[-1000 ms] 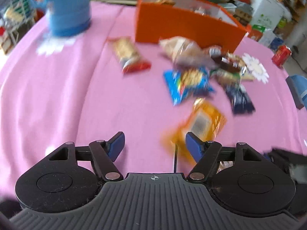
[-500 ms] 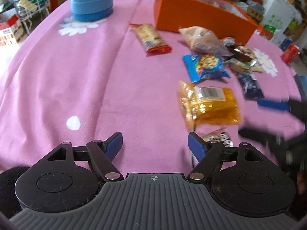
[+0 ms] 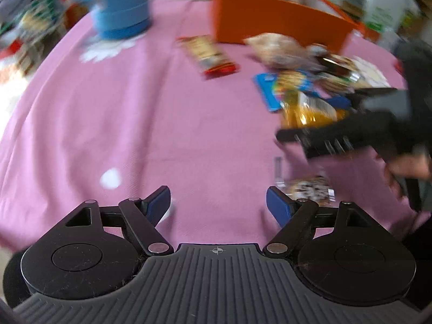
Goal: Organize snacks
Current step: 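Grasp the round cookie packet with the left tool while the right tool reaches the orange bread bag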
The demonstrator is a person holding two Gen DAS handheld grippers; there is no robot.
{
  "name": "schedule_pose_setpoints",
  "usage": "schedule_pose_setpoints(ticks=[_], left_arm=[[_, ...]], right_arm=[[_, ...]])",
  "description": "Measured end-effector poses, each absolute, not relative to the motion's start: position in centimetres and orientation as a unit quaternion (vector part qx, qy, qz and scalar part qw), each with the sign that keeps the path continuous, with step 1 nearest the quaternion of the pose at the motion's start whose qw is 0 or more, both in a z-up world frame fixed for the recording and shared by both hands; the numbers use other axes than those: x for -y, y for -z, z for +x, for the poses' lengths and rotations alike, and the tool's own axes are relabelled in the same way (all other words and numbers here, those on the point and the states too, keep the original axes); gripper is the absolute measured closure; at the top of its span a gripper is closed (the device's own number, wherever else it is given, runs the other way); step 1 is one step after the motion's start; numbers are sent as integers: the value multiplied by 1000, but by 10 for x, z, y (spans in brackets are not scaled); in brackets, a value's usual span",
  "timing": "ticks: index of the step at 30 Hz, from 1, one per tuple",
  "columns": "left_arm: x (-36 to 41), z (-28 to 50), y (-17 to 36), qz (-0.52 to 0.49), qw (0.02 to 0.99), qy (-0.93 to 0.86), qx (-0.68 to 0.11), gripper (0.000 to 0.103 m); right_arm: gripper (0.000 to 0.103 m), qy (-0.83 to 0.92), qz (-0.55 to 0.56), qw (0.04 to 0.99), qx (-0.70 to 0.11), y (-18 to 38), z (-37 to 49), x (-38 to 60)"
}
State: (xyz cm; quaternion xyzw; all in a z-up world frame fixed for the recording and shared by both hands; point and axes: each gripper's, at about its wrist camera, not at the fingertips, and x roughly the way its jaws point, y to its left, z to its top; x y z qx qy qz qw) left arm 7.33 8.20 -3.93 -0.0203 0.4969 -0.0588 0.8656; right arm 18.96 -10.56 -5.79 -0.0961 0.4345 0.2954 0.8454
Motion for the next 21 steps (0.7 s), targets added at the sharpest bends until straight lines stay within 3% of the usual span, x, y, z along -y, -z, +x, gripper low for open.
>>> schedule_pose_setpoints(ticks=[5, 10, 13, 15, 17, 21], left_arm=[[-25, 75, 44, 134, 861, 184, -454, 39], [4, 79, 61, 260, 796, 319, -444, 44], [6, 82, 65, 299, 772, 352, -436, 56], [6, 88, 64, 299, 758, 375, -441, 80], [6, 95, 64, 280, 750, 389, -455, 91], [-6, 108, 63, 228, 775, 339, -482, 97]], right_arm=[[11, -265, 7, 863, -429, 37, 177, 156], [11, -217, 58, 879, -422, 30, 142, 203], [11, -190, 91, 878, -430, 34, 124, 226], [11, -176, 104, 875, -438, 36, 114, 237], [11, -167, 113, 872, -445, 40, 110, 245], [11, -168, 104, 877, -439, 34, 111, 246]])
